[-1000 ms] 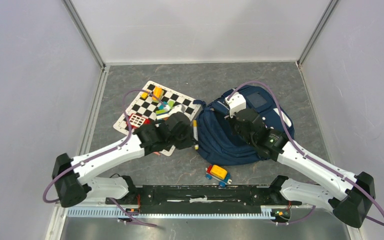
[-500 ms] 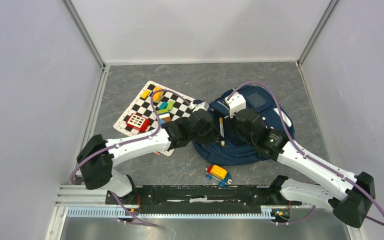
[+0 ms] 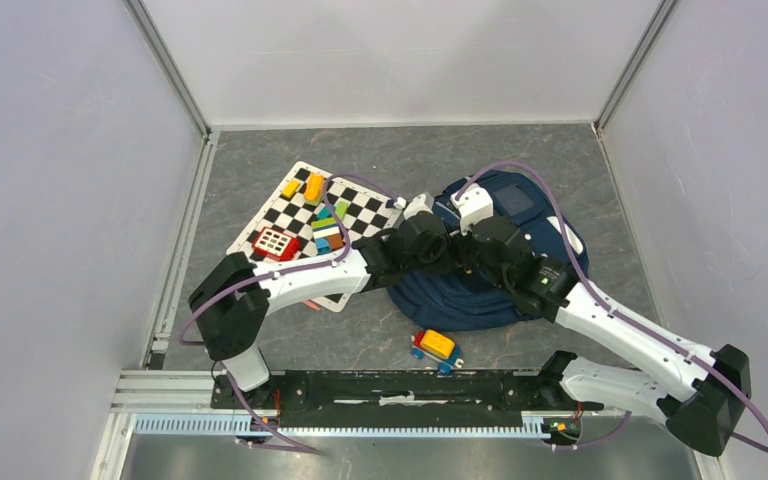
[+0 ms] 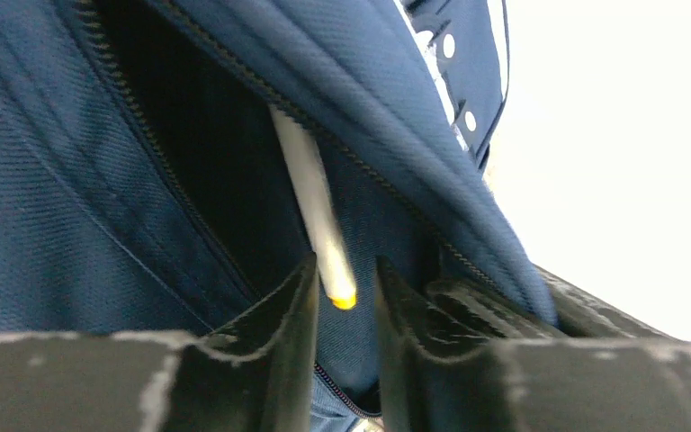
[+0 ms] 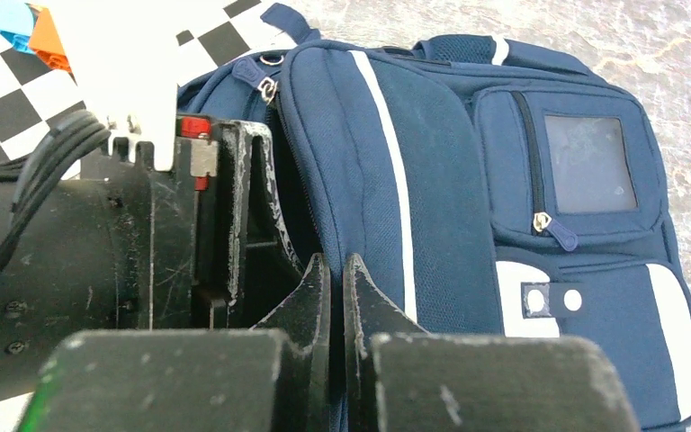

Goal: Pack the student bag
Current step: Place the stationery in the student bag, then pick up the stationery from the center of the board.

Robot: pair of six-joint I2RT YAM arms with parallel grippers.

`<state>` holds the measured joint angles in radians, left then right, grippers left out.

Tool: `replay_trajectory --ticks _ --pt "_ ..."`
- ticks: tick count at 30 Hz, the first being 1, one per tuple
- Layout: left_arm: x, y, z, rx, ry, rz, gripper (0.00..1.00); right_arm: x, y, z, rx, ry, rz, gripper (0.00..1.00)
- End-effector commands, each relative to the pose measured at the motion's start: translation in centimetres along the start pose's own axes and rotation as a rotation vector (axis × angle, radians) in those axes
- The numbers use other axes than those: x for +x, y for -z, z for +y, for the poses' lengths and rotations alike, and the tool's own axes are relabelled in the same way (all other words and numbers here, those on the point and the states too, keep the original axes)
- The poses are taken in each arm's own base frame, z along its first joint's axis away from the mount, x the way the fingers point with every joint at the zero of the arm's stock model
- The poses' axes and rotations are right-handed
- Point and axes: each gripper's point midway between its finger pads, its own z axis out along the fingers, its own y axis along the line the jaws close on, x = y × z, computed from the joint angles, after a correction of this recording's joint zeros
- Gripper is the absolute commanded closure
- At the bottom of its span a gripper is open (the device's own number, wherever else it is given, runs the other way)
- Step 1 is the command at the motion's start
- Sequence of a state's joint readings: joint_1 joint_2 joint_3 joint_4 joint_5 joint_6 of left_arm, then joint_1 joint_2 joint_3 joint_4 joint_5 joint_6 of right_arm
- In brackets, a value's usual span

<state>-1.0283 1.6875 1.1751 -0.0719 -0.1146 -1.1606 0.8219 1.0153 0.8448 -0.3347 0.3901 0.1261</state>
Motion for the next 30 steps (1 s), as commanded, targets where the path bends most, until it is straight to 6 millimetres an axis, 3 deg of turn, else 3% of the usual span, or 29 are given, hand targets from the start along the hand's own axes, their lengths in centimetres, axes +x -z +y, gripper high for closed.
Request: replay_trajectory --ticks 1,7,11,17,20,23,26,30 --pt "-1.7 -0.1 -2.2 0.061 0.006 -0.073 0.58 -5.7 1.6 -0.2 -0.012 -0.075 -0.168 1.0" --pt "-2.5 1.6 -0.5 -0.002 -0.078 -0.122 0.38 -5.8 1.6 -0.4 -0.001 -0.077 -0.172 1.0" --pt "-3.5 3.9 1.2 -0.052 -0.16 -0.174 0.28 -5.9 1.8 -0.6 0.008 -0.079 -0.177 1.0" --pt "-4.4 8.9 6.4 -0.144 -0.216 -0.267 0.14 -6.0 1.9 -0.8 0.016 -0.08 -0.181 1.0" --pt "-4.9 11.9 10.5 -0.241 -0.197 -0.317 0.08 -5.9 1.8 -0.8 0.017 -0.079 -0.179 1.0" --pt "-5.2 14.6 16.1 -0.405 -0.121 -0.315 0.02 -5.7 1.7 -0.7 0.012 -0.078 -0.173 1.0" --pt "-5.7 16.5 21.4 -0.54 -0.027 -0.266 0.02 -5.4 1.5 -0.5 0.006 -0.079 -0.165 1.0" --pt "-6.9 18.9 26.0 -0.703 0.039 -0.266 0.07 -5.2 1.4 -0.3 -0.002 -0.082 -0.16 1.0"
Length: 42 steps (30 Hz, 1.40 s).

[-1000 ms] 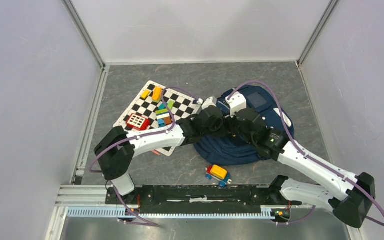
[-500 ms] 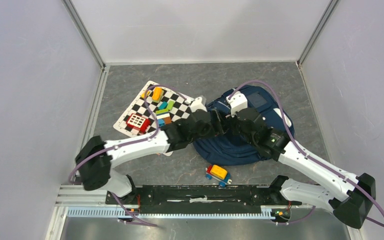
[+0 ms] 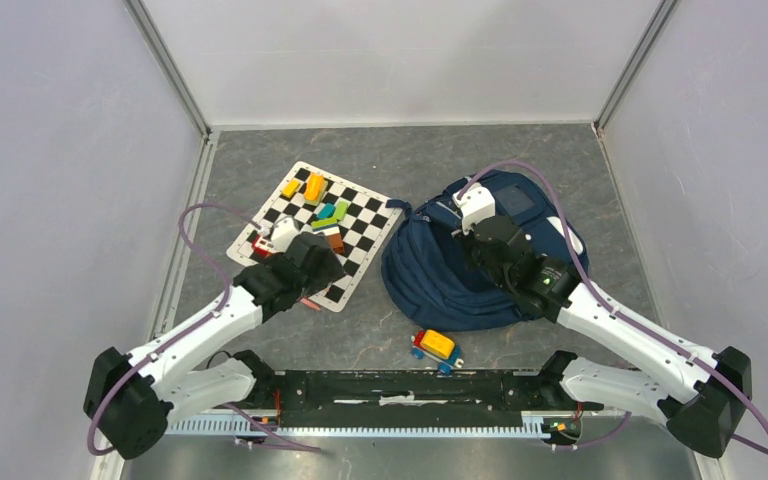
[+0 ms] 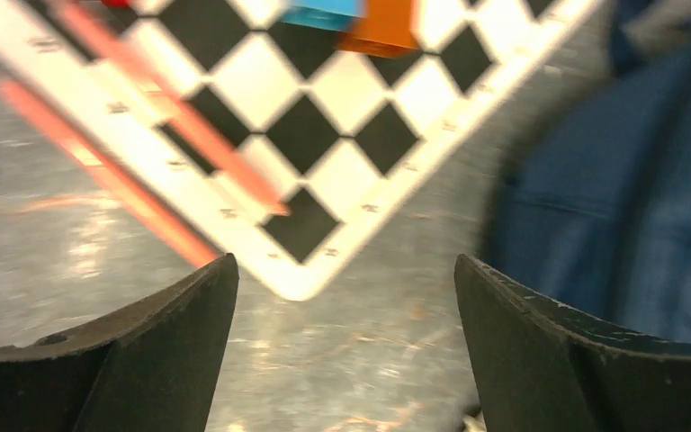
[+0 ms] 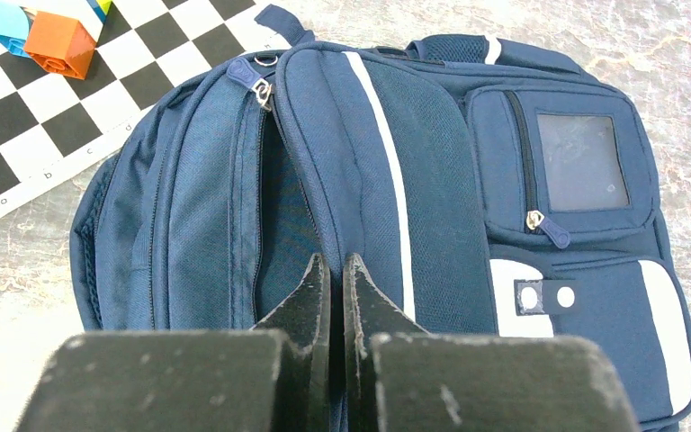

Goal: Pack the student bag
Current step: Pick up the stationery from the center of the board.

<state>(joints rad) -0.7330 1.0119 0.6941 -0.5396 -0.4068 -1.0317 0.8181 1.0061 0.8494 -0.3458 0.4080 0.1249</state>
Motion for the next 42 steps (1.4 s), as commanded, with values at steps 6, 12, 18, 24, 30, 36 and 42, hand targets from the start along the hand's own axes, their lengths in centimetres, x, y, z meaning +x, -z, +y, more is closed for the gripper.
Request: replay_trajectory --ticks 6,12,18,24,30,36,42 --pt "-0.4 -0.8 11.0 -0.419 -0.004 0.041 0.31 -5.1 1.2 0.3 -0.027 -0.089 -0.161 1.0" --pt "0.3 -2.5 12.9 -0.473 0.051 0.079 0.32 -5.0 1.3 0.1 -0.018 -0.084 -0.163 1.0" --pt "0.5 -3.6 13.4 -0.483 0.101 0.089 0.39 -4.8 1.2 0.4 -0.034 -0.087 -0.165 1.0" --pt "0.8 -4.5 13.4 -0.477 0.105 0.109 0.4 -4.8 1.1 0.6 -0.046 -0.089 -0.162 1.0" --pt "1.1 -4.6 14.0 -0.504 0.096 0.127 0.44 -4.6 1.1 0.6 -0.044 -0.088 -0.161 1.0" --pt "1.6 -4.5 14.8 -0.542 0.078 0.15 0.59 -4.6 1.2 0.6 -0.047 -0.091 -0.163 1.0" --pt "1.8 -4.1 15.4 -0.562 0.074 0.154 0.62 -4.5 1.1 0.7 -0.047 -0.093 -0.162 1.0"
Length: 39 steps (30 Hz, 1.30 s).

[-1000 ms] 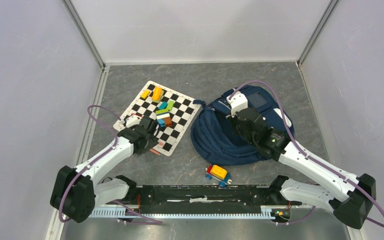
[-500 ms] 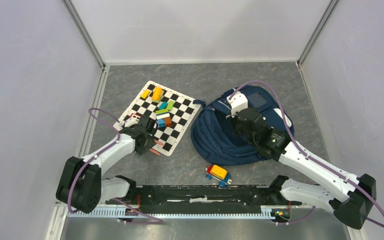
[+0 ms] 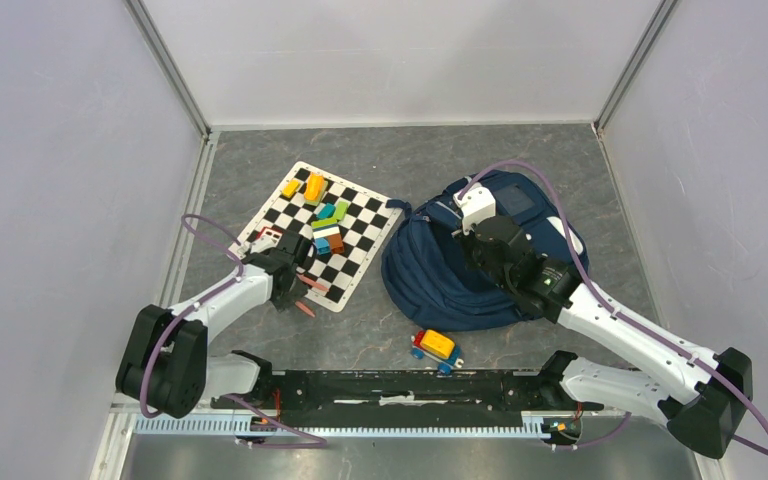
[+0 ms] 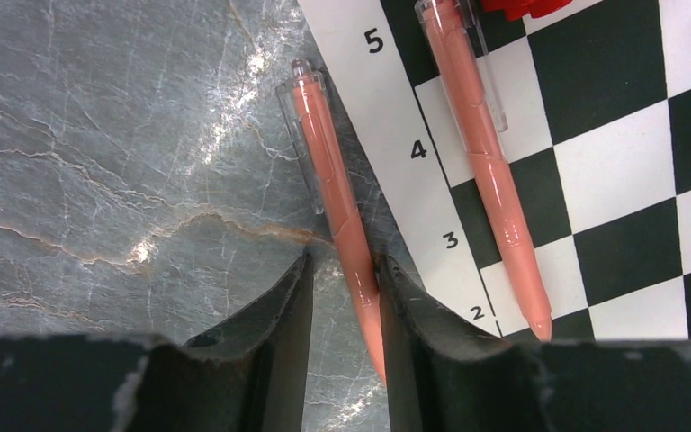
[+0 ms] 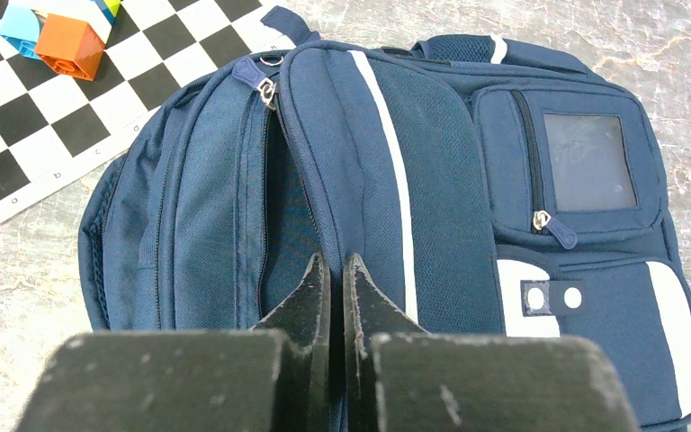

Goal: Pack the student bag
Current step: Pick up the stationery from the center of the board, then place the stationery in the student bag.

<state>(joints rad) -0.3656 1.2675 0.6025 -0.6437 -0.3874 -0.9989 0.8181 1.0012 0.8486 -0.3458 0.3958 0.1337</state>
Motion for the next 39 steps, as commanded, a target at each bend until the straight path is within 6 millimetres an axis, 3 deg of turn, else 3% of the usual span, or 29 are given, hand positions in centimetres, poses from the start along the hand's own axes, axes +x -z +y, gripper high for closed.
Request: replay_trajectory --ticks 1,8,14,21,28,32,35,39 --pt "0.0 -0.2 0.9 -0.025 -0.021 -0.005 0.63 -4.4 1.0 0.6 -0.038 -0.081 -0.159 1.0" --pt "0.3 -0.1 1.2 -0.02 -0.018 0.001 0.81 -4.4 1.0 0.6 -0.04 -0.081 -0.161 1.0" --pt "0.0 1.1 0.6 0.05 0.004 -0.008 0.98 -4.5 1.2 0.4 -0.032 -0.088 -0.167 1.0" --pt "-2.0 5.2 0.2 0.148 -0.034 -0.057 0.98 -5.2 1.2 0.2 -0.023 -0.088 -0.177 1.0" --pt "-3.1 11.4 -5.2 0.459 -0.042 -0.046 0.98 -7.0 1.4 1.0 -0.064 -0.105 -0.215 1.0" --pt "-2.7 16.2 -9.2 0.636 -0.122 -0.045 0.98 -7.6 1.4 1.1 -0.069 -0.106 -0.223 1.0" --pt "-0.7 19.9 -12.0 0.734 -0.202 -0.032 0.98 -7.8 1.4 1.0 -0.065 -0.108 -0.225 1.0" --pt "3.4 23.9 -16.0 0.887 -0.265 0.049 0.98 -8.1 1.5 0.9 -0.059 -0.114 -0.236 1.0"
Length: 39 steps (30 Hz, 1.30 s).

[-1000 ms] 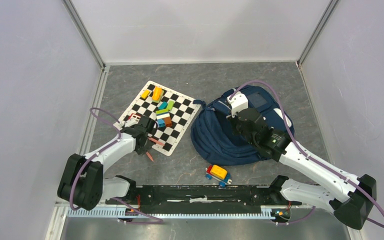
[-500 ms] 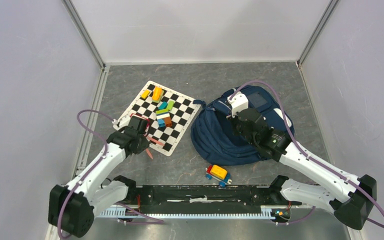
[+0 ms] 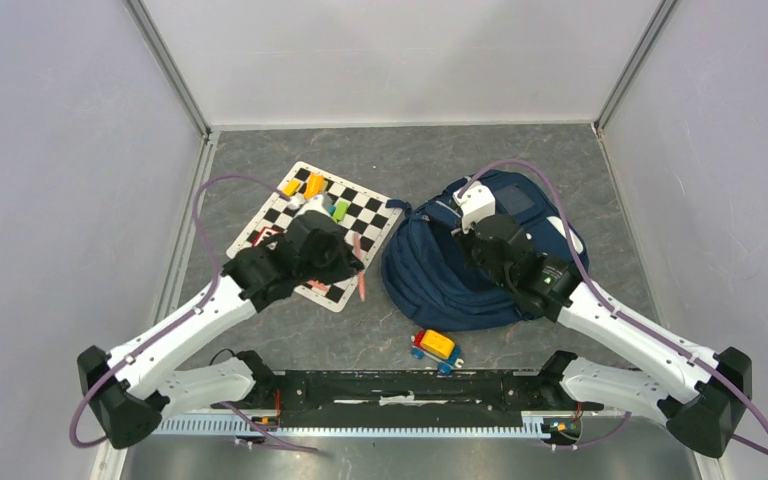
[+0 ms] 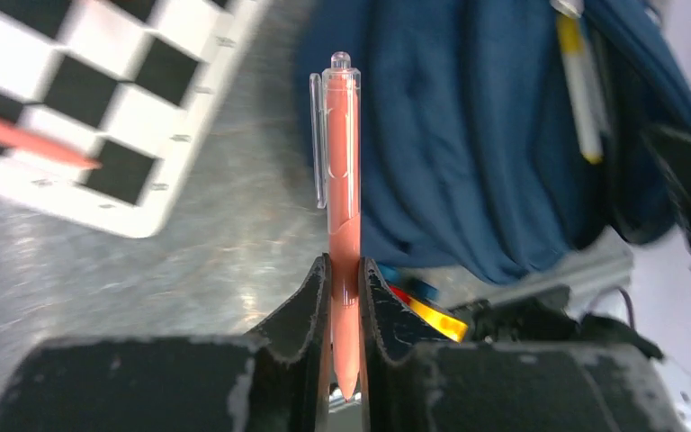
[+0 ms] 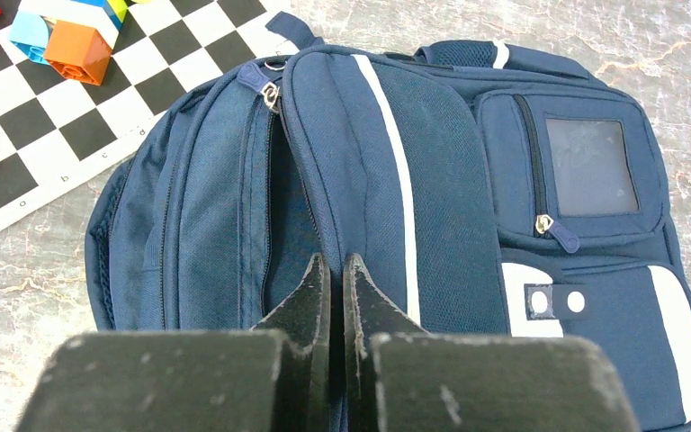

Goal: Pack the student bag
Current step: Place the stationery in the student bag.

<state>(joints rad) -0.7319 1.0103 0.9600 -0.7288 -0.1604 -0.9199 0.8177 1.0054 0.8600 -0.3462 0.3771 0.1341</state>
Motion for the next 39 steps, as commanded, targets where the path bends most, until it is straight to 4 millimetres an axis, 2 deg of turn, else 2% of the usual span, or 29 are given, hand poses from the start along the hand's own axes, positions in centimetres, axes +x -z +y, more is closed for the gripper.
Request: replay_trajectory --ticks 1,5,9,12,17,20,28,36,39 --pt "2.1 0.6 -7.6 0.219 -0.001 0.062 0.98 -7.9 1.5 0.6 -0.04 -0.111 -0.235 1.0" --pt "5.3 0.1 -12.4 0.35 0.008 0.136 0.98 -8.2 1.6 0.6 -0.044 -0.112 -0.237 1.0" --pt "8.0 -1.6 -16.0 0.411 -0.003 0.203 0.98 -8.3 1.9 0.5 -0.046 -0.124 -0.242 1.0" --pt "8.4 -2.6 -18.2 0.467 0.009 0.206 0.98 -8.3 2.2 0.6 -0.053 -0.132 -0.246 1.0" --pt "7.4 -4.1 -20.5 0.487 0.031 0.158 0.98 -8.3 2.3 0.7 -0.063 -0.139 -0.245 1.0" --pt "6.3 -5.3 -21.2 0.48 0.073 0.095 0.98 -8.0 2.2 0.9 -0.071 -0.142 -0.239 1.0" --pt "2.9 -7.9 -21.2 0.398 0.165 -0.092 0.98 -7.0 2.1 1.3 -0.089 -0.166 -0.225 1.0" --pt "1.7 -11.0 -22.2 0.366 0.221 -0.133 0.98 -6.8 2.1 1.4 -0.096 -0.169 -0.221 1.0" --pt "1.7 -11.8 -22.0 0.343 0.232 -0.141 0.98 -6.7 2.1 1.2 -0.081 -0.165 -0.22 1.0"
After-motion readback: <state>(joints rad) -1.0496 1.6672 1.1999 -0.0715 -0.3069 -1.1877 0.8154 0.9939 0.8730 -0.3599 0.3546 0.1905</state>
